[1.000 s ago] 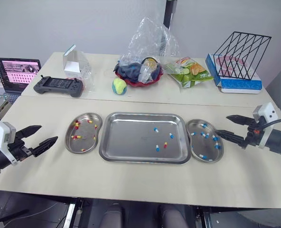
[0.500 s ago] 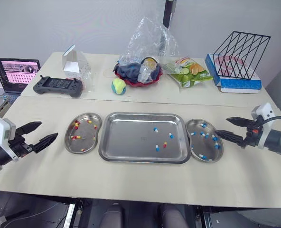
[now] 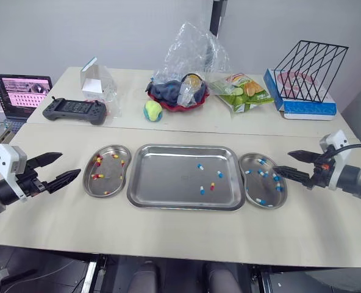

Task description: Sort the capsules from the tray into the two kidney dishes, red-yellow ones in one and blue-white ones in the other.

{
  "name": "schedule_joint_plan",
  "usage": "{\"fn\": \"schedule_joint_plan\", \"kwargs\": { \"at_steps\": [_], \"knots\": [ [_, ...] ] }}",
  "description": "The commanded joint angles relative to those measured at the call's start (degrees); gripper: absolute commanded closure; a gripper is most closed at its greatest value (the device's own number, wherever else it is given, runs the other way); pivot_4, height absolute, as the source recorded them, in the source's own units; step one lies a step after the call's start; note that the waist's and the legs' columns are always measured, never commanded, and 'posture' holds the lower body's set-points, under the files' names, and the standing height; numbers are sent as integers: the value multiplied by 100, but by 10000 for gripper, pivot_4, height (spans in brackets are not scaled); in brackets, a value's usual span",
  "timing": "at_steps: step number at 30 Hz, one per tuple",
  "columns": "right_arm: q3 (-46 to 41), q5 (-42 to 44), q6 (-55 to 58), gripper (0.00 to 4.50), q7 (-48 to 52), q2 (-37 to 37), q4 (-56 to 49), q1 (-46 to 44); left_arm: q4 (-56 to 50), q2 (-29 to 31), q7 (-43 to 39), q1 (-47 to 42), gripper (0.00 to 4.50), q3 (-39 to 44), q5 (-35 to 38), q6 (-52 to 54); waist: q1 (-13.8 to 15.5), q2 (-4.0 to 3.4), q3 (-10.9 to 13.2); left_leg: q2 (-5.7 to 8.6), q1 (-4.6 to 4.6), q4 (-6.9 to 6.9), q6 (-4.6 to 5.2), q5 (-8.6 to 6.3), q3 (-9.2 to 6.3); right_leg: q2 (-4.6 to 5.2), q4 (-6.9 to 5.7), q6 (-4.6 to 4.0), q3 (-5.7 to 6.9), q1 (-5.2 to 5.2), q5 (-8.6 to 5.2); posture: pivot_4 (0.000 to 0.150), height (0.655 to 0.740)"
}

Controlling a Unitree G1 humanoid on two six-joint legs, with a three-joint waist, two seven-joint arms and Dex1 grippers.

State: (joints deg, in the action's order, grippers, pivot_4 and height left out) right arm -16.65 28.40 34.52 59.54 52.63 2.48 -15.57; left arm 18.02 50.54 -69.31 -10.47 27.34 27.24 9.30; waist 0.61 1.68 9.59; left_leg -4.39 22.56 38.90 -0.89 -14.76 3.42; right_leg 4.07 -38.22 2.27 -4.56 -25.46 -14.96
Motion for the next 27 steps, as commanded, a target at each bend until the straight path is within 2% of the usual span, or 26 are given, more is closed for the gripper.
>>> {"fn": "schedule_joint_plan", "kwargs": {
  "at_steps": [1,3,10,13,18,25,27],
  "knots": [
    [-343,257,182,0,-74,56,-481,196,-83,188,-163,-226,150,-47,143,100,-9,5,-4,-30,-1,-6,13,-8,78,-38,17,3,-47,-4,13,1500,7160],
    [-351,348,284,0,-72,40,-738,330,24,225,-201,-349,150,-80,111,98,-73,5,-4,-31,-9,-5,29,-17,38,-69,25,15,-51,32,17,1500,7160],
    [-340,605,626,0,-233,12,-1286,469,84,244,-397,-488,150,-210,104,131,-141,6,-4,-32,-6,-5,30,-18,18,-73,23,15,-43,34,17,1500,7160],
    [-77,836,898,0,-356,-120,-1768,273,-237,216,-494,-427,150,-269,246,353,-139,6,-4,-32,-4,-3,30,-18,15,-73,23,15,-40,34,17,1500,7160],
    [741,776,887,0,-231,-308,-2033,-199,-604,227,-401,-253,150,-198,354,549,-145,7,-3,-33,2,0,30,-18,9,-73,23,15,-34,33,17,1500,7160],
    [2256,-164,66,0,223,-592,-1572,-1057,-1408,204,-237,507,150,232,692,922,-156,7,-3,-35,12,2,31,-18,3,-73,25,15,-26,26,17,1500,7160],
    [2550,-311,-95,0,287,-793,-1480,-1211,-1580,198,-99,769,150,284,592,943,-138,7,-3,-36,17,3,31,-18,1,-71,27,15,-21,25,17,1500,7160]
  ]
}}
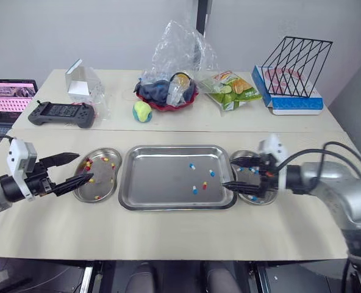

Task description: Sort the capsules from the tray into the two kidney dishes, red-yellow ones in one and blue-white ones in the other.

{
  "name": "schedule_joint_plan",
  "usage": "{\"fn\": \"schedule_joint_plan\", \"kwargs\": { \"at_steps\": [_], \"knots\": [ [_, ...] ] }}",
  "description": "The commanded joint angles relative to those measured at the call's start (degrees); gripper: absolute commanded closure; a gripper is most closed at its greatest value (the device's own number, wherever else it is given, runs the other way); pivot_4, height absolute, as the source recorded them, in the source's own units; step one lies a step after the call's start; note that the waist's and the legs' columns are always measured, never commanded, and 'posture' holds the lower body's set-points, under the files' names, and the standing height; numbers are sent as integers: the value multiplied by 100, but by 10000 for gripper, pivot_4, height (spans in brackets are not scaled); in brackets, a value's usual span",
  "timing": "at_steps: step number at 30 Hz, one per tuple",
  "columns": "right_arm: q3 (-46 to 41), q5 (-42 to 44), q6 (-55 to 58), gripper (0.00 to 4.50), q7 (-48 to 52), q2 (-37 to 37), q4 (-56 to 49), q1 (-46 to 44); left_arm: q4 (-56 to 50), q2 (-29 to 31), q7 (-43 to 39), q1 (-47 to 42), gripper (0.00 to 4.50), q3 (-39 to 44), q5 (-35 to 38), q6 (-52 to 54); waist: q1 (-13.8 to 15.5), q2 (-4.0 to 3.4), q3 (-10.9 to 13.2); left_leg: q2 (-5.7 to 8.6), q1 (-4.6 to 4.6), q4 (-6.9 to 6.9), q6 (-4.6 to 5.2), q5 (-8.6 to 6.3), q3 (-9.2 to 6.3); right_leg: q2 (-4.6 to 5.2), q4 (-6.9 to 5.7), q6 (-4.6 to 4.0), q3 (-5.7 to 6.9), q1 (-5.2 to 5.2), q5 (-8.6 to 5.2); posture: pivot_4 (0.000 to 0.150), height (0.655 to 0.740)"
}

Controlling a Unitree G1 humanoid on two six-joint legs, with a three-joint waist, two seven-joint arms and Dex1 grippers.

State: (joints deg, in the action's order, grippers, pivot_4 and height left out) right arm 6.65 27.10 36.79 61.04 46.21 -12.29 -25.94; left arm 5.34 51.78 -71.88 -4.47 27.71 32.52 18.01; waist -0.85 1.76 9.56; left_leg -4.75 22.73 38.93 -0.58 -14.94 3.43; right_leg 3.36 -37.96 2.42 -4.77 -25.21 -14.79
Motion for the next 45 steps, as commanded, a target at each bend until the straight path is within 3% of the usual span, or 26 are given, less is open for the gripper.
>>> {"fn": "schedule_joint_plan", "kwargs": {
  "at_steps": [1,5,10,13,17,20,23,45],
  "knots": [
    [313,-233,-325,0,87,-274,36,-241,-389,45,223,263,150,280,60,80,14,1,0,0,1,1,0,0,0,1,-1,0,1,0,0,1500,7160],
    [645,-533,-216,0,-191,-612,-53,-362,-704,-76,357,587,150,407,172,118,27,1,0,0,8,5,0,0,-6,3,-1,0,11,0,0,1500,7160],
    [860,-692,580,0,-1273,-1282,-771,-194,-1181,-329,600,1051,150,562,234,104,15,3,-1,-1,13,4,-1,0,-12,4,-3,-1,17,-4,0,1500,7160],
    [1088,-1188,1194,0,-2207,-1625,-1014,-175,-1153,-403,687,1075,150,548,207,54,12,5,-2,-1,12,5,-2,1,-14,4,-5,-1,20,-4,0,1500,7160],
    [929,-1124,1972,0,-2695,-1934,-1219,-284,-1094,-410,702,939,150,401,175,-1,43,6,-2,0,17,6,-5,3,-18,7,-4,-2,29,-2,1,1500,7160],
    [876,-1028,2411,7498,-2912,-2085,-1352,-289,-1084,-381,701,863,0,379,187,15,37,8,-4,0,19,6,-5,3,-23,8,-3,-2,33,-2,1,1500,7160],
    [911,-1022,2611,18138,-3020,-2121,-1467,-261,-1070,-368,681,868,0,377,158,8,12,8,-4,0,19,5,-4,2,-27,7,-2,-2,36,-2,0,1500,7160],
    [1000,-933,3104,18138,-3409,-2319,-1582,136,-976,-274,623,673,0,261,78,-26,3,10,-5,-1,27,4,-4,3,-47,7,1,-3,55,-1,0,1500,7160]
  ]
}}
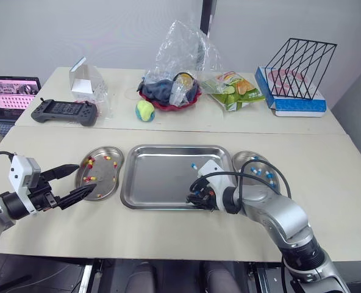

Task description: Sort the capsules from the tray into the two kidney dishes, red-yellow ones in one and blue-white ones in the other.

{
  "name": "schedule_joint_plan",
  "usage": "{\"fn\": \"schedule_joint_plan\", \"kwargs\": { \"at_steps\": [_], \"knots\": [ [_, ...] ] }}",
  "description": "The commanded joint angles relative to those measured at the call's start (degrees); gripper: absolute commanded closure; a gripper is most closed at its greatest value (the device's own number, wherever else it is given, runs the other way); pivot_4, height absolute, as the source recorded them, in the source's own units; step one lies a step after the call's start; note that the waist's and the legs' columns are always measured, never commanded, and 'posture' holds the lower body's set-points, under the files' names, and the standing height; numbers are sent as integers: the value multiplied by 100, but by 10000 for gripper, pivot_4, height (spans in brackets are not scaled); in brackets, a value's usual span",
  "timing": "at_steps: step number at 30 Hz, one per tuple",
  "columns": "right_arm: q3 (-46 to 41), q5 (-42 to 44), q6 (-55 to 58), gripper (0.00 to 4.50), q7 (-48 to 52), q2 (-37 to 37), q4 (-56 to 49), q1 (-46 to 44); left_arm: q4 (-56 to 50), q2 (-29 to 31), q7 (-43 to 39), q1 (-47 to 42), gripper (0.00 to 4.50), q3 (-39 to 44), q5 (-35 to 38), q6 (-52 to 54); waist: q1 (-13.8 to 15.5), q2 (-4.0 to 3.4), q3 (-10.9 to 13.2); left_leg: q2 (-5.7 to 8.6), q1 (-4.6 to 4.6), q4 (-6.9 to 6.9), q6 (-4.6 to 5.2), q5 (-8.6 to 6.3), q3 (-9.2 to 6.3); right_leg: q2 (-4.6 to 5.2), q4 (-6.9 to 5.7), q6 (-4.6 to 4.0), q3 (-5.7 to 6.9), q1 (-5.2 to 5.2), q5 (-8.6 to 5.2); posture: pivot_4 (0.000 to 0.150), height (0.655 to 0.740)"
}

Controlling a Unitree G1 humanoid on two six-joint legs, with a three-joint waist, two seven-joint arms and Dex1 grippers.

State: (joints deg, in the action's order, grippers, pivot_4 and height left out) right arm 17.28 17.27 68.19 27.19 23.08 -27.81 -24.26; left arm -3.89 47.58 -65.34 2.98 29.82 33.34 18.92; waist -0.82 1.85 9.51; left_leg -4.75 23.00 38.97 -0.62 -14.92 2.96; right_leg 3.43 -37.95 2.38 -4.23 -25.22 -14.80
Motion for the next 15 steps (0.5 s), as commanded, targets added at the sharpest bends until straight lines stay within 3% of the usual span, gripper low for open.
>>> {"fn": "schedule_joint_plan", "kwargs": {
  "at_steps": [1,3,11,15],
  "knots": [
    [-65,51,-38,18138,-25,-6,-24,-32,-45,151,-33,-79,0,51,-8,-118,1,0,0,0,0,0,0,0,0,0,0,0,0,0,0,1500,7160],
    [-94,60,-3,18138,-52,-25,-15,-20,-36,174,-33,-89,0,57,-18,-111,1,1,-1,0,0,0,0,0,0,0,1,0,1,1,0,1500,7160],
    [9,33,-29,43704,-70,67,-53,1,-85,221,-60,-87,0,86,-44,-119,-1,2,-1,0,0,0,0,0,-1,0,1,0,2,2,0,1500,7160],
    [9,39,-68,44769,-23,113,-51,-69,-118,216,-32,-158,0,68,-16,-72,6,2,-1,0,1,0,0,0,-2,0,1,0,3,2,0,1500,7160]
  ]
}}
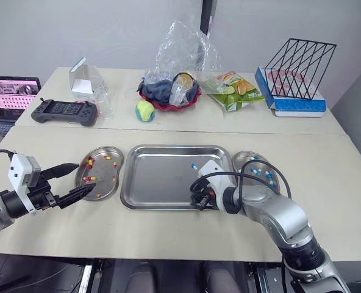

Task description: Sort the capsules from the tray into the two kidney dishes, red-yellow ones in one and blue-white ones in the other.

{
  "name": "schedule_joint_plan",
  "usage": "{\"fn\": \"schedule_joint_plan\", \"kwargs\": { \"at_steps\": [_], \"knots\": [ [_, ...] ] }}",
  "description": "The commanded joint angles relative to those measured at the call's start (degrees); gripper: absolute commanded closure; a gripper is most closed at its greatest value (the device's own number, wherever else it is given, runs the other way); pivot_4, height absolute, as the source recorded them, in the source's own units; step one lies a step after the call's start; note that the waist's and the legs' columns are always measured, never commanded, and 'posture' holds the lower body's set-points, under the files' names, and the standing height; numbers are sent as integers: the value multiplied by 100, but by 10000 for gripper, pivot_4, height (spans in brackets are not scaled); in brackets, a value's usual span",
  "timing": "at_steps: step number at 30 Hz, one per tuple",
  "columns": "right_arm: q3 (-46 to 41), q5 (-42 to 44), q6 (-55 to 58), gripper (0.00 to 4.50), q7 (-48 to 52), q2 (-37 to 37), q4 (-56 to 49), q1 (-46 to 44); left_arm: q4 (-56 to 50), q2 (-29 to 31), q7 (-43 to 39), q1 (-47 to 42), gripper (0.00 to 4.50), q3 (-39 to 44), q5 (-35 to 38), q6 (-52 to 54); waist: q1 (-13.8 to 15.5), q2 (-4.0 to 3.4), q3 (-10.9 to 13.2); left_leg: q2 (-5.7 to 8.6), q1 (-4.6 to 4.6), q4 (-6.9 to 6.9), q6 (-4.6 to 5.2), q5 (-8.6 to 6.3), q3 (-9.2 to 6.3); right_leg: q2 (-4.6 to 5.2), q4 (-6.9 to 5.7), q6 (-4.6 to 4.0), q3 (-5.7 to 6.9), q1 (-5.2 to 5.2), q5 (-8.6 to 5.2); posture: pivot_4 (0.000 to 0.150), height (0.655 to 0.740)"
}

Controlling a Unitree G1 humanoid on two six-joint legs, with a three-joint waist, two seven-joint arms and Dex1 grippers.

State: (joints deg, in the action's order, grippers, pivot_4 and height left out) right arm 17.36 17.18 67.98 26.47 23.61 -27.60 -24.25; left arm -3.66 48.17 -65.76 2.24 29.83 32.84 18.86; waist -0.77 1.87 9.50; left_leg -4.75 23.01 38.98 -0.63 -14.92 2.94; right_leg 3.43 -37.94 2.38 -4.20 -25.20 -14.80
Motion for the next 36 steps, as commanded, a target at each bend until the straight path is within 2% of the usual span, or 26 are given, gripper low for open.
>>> {"fn": "schedule_joint_plan", "kwargs": {
  "at_steps": [1,8,13,18,25,31,36],
  "knots": [
    [0,61,-50,44769,61,53,-79,-87,-134,161,4,-92,0,64,27,-72,0,0,0,0,0,0,0,0,0,0,0,0,0,0,0,1500,7160],
    [-398,411,-114,44769,466,71,-153,-360,-123,192,-42,-112,0,98,66,-46,-5,0,0,0,2,0,0,0,-2,0,1,0,2,-1,0,1500,7160],
    [-839,527,-395,44769,894,632,316,-869,-52,223,-85,-156,0,79,85,-67,10,0,0,-1,3,0,0,0,-4,0,4,0,6,1,0,1500,7160],
    [-1462,492,-887,44769,1373,1548,1136,-1077,-23,222,-149,-239,0,39,135,-23,33,1,1,1,11,0,0,0,-5,3,12,0,11,0,0,1500,7160],
    [-1878,484,-1248,44769,1653,2119,1622,-729,79,242,-231,-347,0,-17,129,-26,-17,1,1,-1,12,-8,1,0,-9,-1,21,-1,10,-2,0,1500,7160],
    [-1846,421,-1533,44769,1996,2555,1722,113,253,256,-299,-492,0,-133,74,-75,18,1,1,0,16,-4,1,0,-9,2,26,0,12,1,0,1500,7160],
    [-1931,444,-1625,27911,2025,2562,1769,199,281,270,-309,-549,0,-163,74,-72,-24,0,1,-1,9,-4,1,0,-10,-1,18,0,11,1,0,1500,7160]
  ]
}}
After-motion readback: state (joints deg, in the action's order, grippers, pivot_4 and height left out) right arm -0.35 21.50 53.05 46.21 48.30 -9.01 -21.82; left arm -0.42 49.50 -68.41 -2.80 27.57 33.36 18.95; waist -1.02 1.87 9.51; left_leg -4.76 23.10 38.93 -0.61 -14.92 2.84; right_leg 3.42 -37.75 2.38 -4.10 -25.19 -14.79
